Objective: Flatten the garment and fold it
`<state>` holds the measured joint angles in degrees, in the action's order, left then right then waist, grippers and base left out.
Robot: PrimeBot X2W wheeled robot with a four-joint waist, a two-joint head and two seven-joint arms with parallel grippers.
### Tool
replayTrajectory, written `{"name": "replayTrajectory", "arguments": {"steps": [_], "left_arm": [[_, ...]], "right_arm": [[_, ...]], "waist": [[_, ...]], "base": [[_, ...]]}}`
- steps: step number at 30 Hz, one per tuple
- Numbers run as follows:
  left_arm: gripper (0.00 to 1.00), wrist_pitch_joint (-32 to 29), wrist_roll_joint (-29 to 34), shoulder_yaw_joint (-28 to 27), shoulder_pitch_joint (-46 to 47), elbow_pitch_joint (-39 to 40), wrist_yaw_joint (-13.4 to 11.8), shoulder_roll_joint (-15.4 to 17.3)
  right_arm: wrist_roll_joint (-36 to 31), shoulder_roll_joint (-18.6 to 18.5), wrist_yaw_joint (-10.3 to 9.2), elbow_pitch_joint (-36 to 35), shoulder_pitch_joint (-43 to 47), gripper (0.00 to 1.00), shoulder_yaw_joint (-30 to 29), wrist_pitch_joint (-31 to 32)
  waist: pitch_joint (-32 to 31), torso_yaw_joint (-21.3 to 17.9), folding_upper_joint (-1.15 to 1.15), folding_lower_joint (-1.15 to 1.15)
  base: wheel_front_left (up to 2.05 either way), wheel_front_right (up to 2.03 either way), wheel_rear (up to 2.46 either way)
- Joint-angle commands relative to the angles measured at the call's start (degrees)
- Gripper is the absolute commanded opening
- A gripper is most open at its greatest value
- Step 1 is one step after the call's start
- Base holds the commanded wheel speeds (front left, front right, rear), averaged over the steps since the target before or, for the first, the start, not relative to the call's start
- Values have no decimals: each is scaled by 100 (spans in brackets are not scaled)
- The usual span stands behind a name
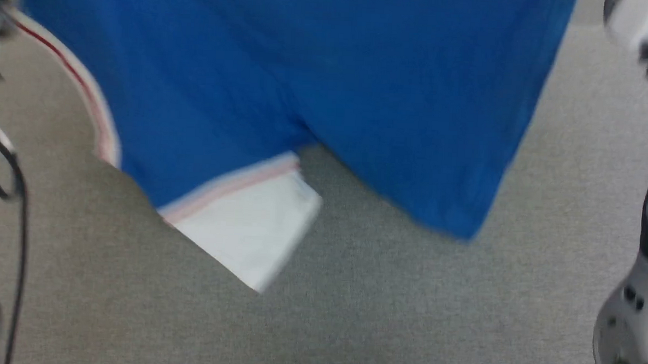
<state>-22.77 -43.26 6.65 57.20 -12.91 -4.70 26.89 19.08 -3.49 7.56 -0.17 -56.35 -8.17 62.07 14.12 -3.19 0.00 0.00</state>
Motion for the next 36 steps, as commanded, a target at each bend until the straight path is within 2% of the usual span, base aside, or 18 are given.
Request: {"name": "replayTrajectory", "arguments": {"steps": [1,4,10,16,19,27,28,31,36], "left_arm": [[0,103,124,-99,699,-229,-117,61],[0,271,329,-94,1603,-534,-146,142],[0,906,711,-66,2821,-964,-4,315],[0,1739,965,-125,3493,-1182,102,412],[0,1974,987,-102,3593,-1340,193,381],[0,2310,908,149,2848,-1646,767,335],[0,2415,919,245,2462,-1640,878,350],[0,2576,842,346,1728,-1521,1004,357],[0,2772,488,339,39,-989,1070,286]], "right_arm": [[-291,41,-8,392,-656,0,-159,-357],[-278,57,-8,1065,-1604,0,-413,-925],[-649,59,-8,2125,-2852,0,-733,-1945],[-860,60,-8,2658,-3476,0,-947,-2822],[-888,60,-8,2823,-3513,0,-978,-3030],[-621,61,-8,2716,-2665,0,-257,-3059],[-464,61,-8,2582,-2252,0,-112,-3061],[-205,61,-8,2340,-1507,0,17,-3089],[214,61,-8,1929,-68,0,154,-3100]], "waist": [[994,-69,0,0],[1322,-82,0,0],[1666,-81,0,0],[1878,-55,0,0],[1904,-17,0,0],[1734,127,0,0],[1602,165,0,0],[1333,202,0,0],[713,249,0,0]], "base": [[0,0,0],[0,0,0],[0,0,0],[0,0,0],[0,0,0],[0,0,0],[0,0,0],[0,0,0],[0,0,0]]}}
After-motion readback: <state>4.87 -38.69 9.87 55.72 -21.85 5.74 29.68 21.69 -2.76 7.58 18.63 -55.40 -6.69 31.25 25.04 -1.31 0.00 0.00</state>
